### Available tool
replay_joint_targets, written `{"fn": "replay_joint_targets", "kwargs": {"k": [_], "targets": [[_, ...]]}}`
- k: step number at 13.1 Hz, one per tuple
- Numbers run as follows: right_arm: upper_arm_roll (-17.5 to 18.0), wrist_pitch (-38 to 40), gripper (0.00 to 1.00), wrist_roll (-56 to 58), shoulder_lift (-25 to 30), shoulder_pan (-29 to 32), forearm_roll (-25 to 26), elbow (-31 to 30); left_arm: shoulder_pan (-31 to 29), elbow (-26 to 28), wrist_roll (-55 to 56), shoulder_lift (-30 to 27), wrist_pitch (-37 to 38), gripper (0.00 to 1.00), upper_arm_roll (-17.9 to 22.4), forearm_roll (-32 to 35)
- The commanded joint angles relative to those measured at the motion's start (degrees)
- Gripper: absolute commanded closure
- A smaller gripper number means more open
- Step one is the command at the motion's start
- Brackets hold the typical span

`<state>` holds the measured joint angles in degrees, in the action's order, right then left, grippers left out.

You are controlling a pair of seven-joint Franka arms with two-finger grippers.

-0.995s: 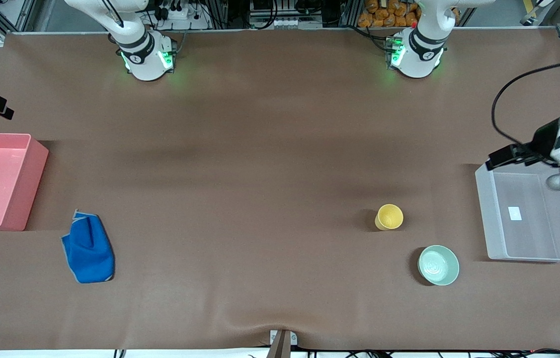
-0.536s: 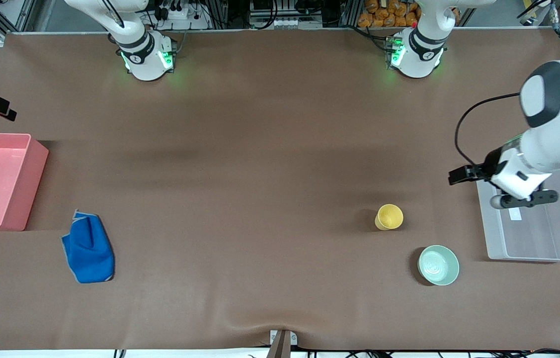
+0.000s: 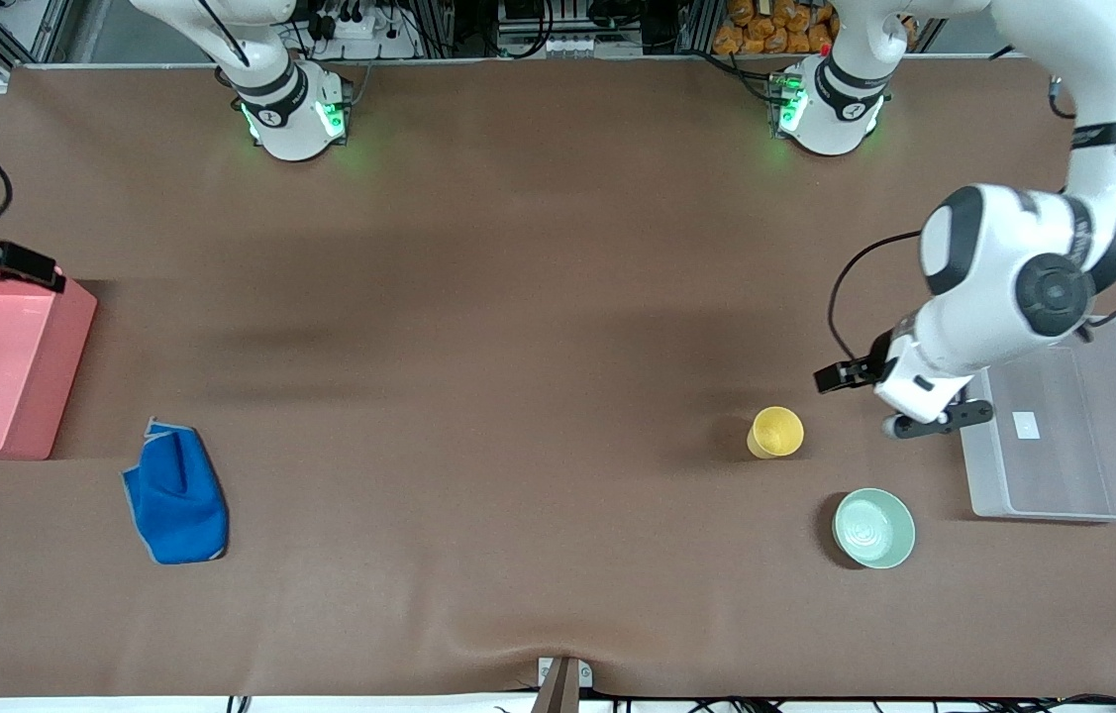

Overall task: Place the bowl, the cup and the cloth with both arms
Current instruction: 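Reach the left gripper toward the yellow cup while the right gripper reaches the cloth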

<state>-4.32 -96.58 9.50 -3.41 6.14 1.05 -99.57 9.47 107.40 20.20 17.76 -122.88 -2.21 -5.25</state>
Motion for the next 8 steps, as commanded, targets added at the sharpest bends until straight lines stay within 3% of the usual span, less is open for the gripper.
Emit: {"fn": "replay_joint_targets", "kwargs": {"k": [1,5,8], "targets": [[0.5,-3.1,0.0,4.3,-3.3,0.8,-0.4,1.0,0.5,2.8,1.3,1.5,-6.0,0.0,-0.3,0.3],[0.5,-11.9,0.0,9.0,-9.9,0.5,-0.5,1.8,0.9,2.4,1.7,5.2,-11.3,0.0,-0.3,0.1],[0.5,-12.7,0.0,8.9,-12.3,1.3,-0.5,1.8,1.0,2.4,2.5,7.1,-14.8,0.03,-0.9,-0.1]]}}
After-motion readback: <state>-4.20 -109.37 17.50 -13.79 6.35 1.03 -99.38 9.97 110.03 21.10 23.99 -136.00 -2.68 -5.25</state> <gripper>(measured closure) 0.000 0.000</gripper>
